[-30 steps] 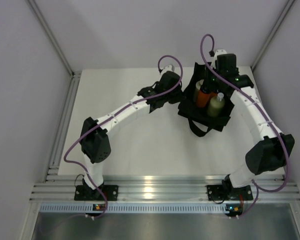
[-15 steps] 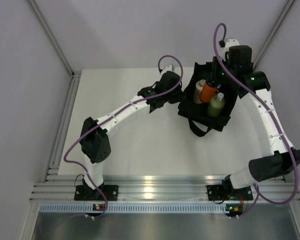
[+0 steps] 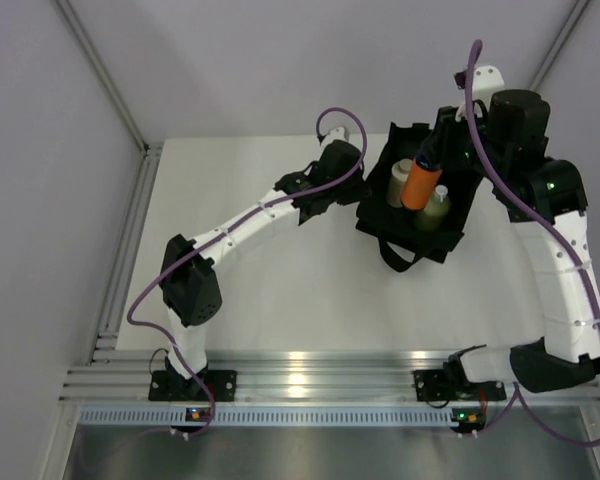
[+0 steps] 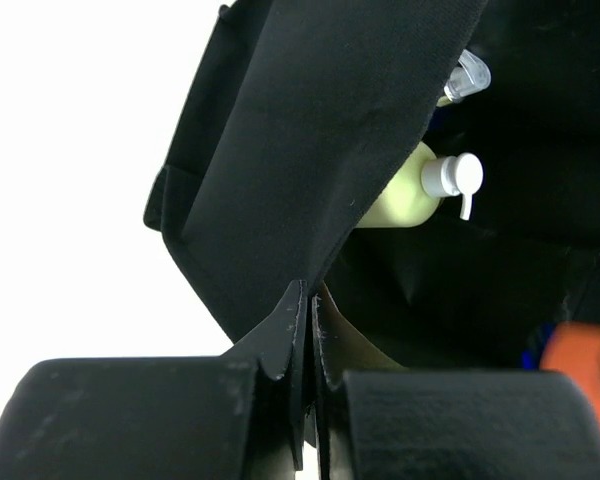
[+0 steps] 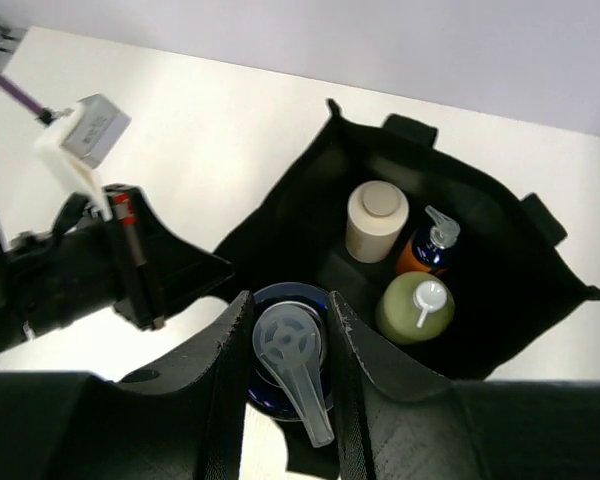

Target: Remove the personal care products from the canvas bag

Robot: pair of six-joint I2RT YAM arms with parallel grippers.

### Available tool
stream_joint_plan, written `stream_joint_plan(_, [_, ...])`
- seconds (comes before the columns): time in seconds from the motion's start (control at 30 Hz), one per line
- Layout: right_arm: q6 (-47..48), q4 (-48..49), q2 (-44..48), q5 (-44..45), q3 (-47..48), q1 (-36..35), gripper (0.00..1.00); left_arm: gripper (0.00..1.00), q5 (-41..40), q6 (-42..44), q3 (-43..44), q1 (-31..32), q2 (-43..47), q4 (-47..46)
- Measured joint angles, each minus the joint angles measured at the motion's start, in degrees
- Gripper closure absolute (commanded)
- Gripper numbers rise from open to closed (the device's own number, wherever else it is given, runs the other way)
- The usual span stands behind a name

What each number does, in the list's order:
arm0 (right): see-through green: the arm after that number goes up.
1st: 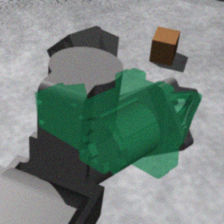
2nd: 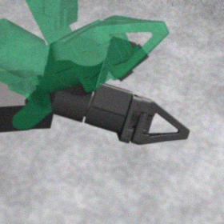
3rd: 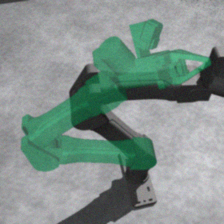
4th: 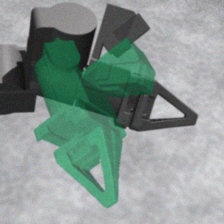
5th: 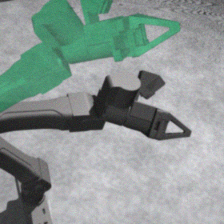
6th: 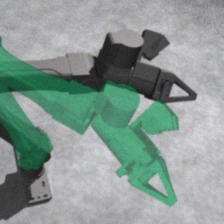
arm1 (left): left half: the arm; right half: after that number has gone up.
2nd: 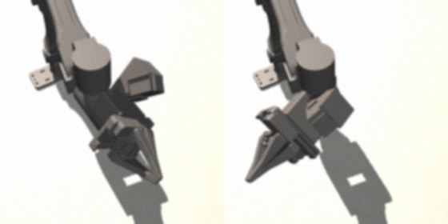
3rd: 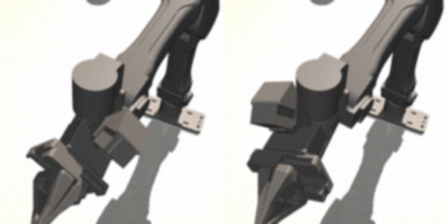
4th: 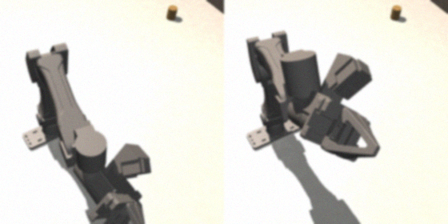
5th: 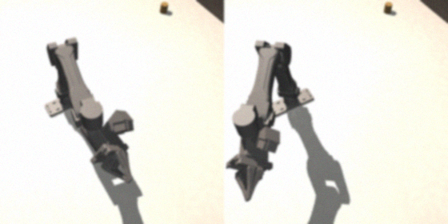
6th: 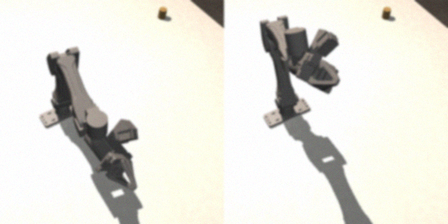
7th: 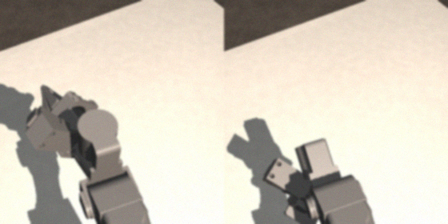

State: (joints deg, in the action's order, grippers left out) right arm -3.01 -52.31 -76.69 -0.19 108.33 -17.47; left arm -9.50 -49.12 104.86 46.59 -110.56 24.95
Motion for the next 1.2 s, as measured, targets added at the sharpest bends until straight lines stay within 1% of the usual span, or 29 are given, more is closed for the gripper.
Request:
stream_joint_plan(0.23, [2.62, -2.40, 1.79, -2.54, 0.55, -5.77, 1.00, 1.00, -0.63, 1.09, 0.37, 0.00, -0.07, 0.31])
stream_joint_plan(0.47, [5.40, -3.02, 2.71, -2.89, -0.87, -15.96, 1.00, 1.00, -0.70, 1.33, 0.61, 0.02, -0.24, 0.39])
stream_joint_plan(0.73, [4.44, 0.37, 8.00, -2.19, -11.74, -23.23, 1.00, 1.00, -0.92, 1.64, 0.70, 0.02, -0.24, 0.55])
stream_joint_plan(1.0, [2.78, 8.76, 12.59, -1.75, -24.52, -28.81, 1.00, 1.00, -0.92, 2.32, 0.79, 0.02, -0.24, 0.59])
stream_joint_plan(1.2, [2.34, 14.34, 13.25, -0.85, -31.95, -33.33, 1.00, 1.00, -0.85, 2.56, 0.81, -0.07, -0.26, 0.61])
